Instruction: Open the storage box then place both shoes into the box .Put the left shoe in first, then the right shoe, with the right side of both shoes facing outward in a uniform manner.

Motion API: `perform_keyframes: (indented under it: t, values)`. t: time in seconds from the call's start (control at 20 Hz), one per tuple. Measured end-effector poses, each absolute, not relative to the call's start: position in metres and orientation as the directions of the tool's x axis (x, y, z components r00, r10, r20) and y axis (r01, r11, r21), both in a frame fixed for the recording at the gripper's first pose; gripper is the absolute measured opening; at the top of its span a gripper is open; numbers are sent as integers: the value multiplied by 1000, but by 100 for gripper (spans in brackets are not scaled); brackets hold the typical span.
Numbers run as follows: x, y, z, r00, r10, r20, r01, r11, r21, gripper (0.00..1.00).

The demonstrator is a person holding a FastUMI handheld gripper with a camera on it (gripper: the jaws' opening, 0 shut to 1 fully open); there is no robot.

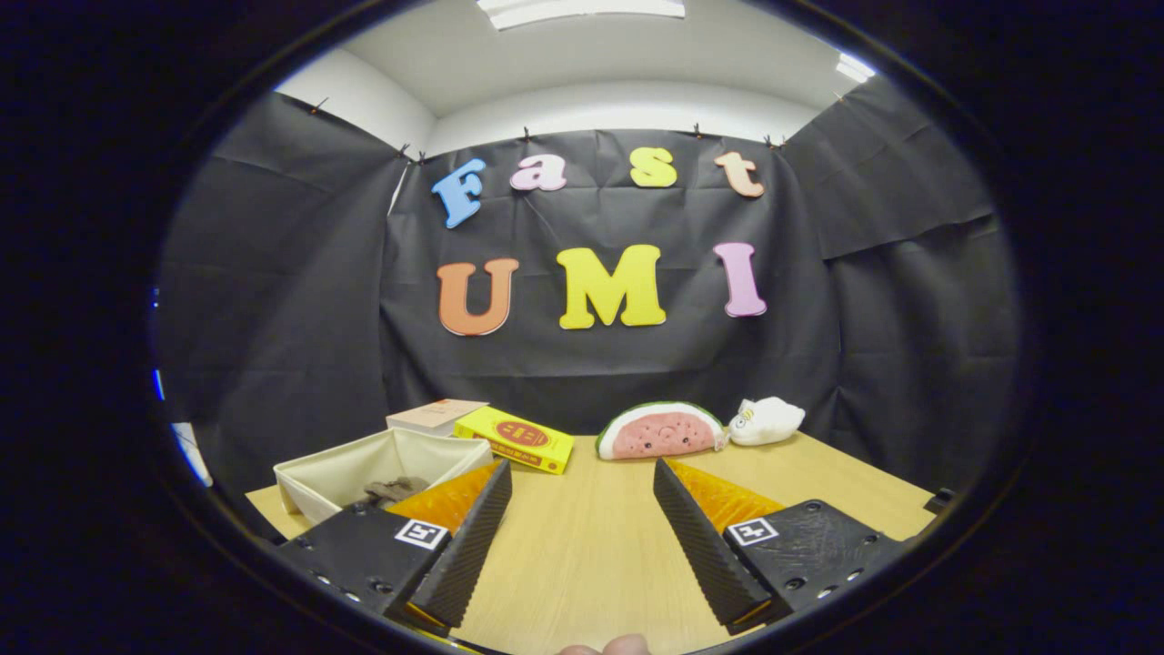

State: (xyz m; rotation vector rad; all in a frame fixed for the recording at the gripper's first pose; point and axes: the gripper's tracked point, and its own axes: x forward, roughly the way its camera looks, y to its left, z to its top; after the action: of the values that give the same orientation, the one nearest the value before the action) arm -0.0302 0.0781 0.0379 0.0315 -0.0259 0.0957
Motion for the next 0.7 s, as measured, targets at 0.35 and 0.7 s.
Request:
perform_keyframes:
  t: [0.35, 0.7]
  values:
    - [-30, 89, 49, 996, 86, 35, -87, 996, 33, 95]
    - [-31, 88, 56, 997, 71, 37, -73, 996, 44, 95]
